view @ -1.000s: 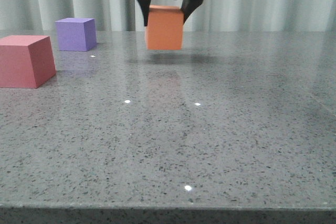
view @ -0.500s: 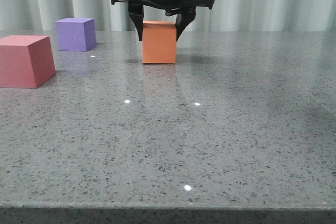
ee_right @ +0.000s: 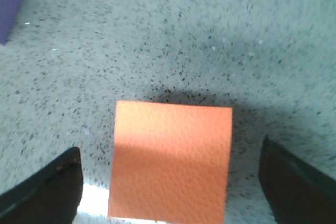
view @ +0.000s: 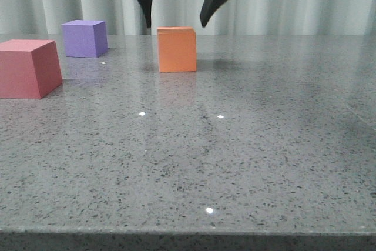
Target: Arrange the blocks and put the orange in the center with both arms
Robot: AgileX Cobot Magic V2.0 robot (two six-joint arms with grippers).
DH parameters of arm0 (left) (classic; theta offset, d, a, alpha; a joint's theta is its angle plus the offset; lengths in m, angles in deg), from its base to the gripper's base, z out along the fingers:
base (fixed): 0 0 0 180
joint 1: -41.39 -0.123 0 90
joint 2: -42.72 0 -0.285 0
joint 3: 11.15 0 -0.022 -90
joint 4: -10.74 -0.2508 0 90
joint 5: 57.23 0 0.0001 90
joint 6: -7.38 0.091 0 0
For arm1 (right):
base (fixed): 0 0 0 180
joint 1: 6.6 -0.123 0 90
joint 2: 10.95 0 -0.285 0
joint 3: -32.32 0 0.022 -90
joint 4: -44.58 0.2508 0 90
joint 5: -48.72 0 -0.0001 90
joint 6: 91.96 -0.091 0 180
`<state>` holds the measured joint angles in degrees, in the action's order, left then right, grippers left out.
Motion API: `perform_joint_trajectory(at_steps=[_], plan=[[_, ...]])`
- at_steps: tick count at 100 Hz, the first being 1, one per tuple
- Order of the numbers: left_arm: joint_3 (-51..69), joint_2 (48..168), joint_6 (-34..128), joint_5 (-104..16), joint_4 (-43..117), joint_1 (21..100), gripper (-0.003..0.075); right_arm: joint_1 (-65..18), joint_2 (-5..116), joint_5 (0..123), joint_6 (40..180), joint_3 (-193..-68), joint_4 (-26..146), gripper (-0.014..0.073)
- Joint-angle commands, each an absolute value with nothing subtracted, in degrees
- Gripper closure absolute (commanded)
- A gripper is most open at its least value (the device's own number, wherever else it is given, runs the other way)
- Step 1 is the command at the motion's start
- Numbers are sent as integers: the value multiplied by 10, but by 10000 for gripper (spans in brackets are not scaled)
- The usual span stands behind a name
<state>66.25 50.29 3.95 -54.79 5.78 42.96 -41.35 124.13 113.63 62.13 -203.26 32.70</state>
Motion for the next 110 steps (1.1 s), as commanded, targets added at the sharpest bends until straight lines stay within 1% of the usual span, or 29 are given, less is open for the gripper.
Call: perform_joint_trajectory(at_steps=[1, 29, 45, 53, 68, 78, 90, 110], plan=[[686, 482, 38, -593, 63, 429, 741, -406, 1176, 1138, 674, -2060, 318, -70], [686, 482, 38, -593, 63, 429, 741, -366, 1099, 1165, 780, -2043, 323, -70], [686, 482, 38, -593, 63, 429, 741, -332, 1041, 1171, 806, -1975, 323, -70], [686, 482, 38, -593, 63, 429, 741, -317, 1004, 1157, 807, -1912, 323, -70], [686, 482, 38, -593, 63, 429, 741, -284, 894, 1072, 805, -1739, 324, -70], [686, 482, 38, -593, 63, 429, 741, -255, 810, 1019, 788, -1625, 324, -70], [686, 482, 38, -593, 63, 429, 741, -211, 709, 984, 775, -1494, 324, -70], [686, 482, 38, -593, 63, 429, 741, -146, 531, 930, 772, -1327, 324, -70]])
